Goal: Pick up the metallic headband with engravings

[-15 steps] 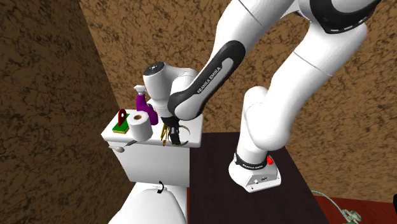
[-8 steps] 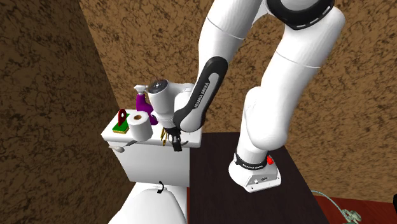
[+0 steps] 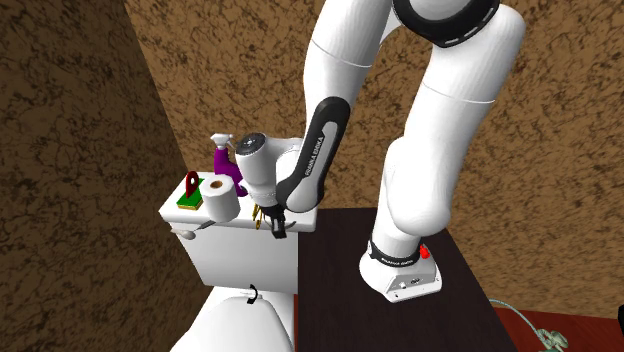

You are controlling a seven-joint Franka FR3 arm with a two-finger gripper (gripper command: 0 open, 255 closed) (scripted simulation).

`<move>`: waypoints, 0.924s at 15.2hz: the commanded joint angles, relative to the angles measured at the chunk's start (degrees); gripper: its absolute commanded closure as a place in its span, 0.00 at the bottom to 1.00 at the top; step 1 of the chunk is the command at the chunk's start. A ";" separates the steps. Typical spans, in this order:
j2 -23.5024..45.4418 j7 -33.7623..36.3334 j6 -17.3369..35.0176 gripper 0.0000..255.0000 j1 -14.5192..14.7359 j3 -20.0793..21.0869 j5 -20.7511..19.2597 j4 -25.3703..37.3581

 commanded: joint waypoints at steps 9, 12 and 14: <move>-1.87 -1.36 -1.91 1.00 0.60 0.06 1.39 -0.25; -5.44 -2.97 -5.31 1.00 1.20 -0.03 3.15 -0.34; -7.72 -3.88 -7.62 1.00 1.57 -0.09 4.12 -0.28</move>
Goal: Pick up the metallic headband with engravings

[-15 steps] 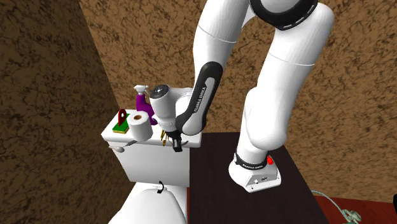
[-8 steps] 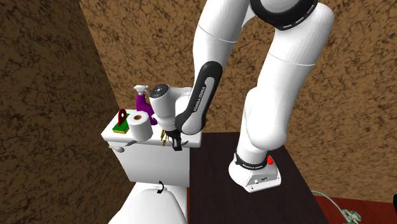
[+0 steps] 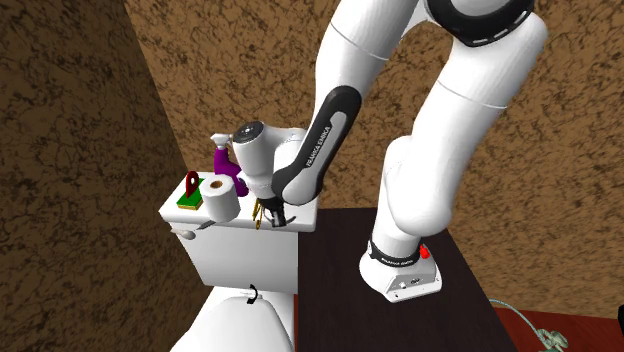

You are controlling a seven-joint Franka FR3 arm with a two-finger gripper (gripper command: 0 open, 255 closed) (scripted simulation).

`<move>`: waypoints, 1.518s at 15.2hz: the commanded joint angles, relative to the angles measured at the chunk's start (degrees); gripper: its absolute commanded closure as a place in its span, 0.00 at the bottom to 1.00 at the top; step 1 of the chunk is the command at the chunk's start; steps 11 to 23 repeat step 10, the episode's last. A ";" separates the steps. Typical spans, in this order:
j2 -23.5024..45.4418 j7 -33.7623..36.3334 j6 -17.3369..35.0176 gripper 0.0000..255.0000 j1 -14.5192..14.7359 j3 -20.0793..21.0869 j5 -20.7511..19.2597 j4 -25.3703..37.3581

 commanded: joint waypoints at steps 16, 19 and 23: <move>-9.55 -3.21 -10.56 1.00 1.49 0.01 3.51 1.08; -9.55 -3.21 -10.56 1.00 1.49 0.01 3.51 1.08; -9.55 -3.21 -10.56 1.00 1.49 0.01 3.51 1.08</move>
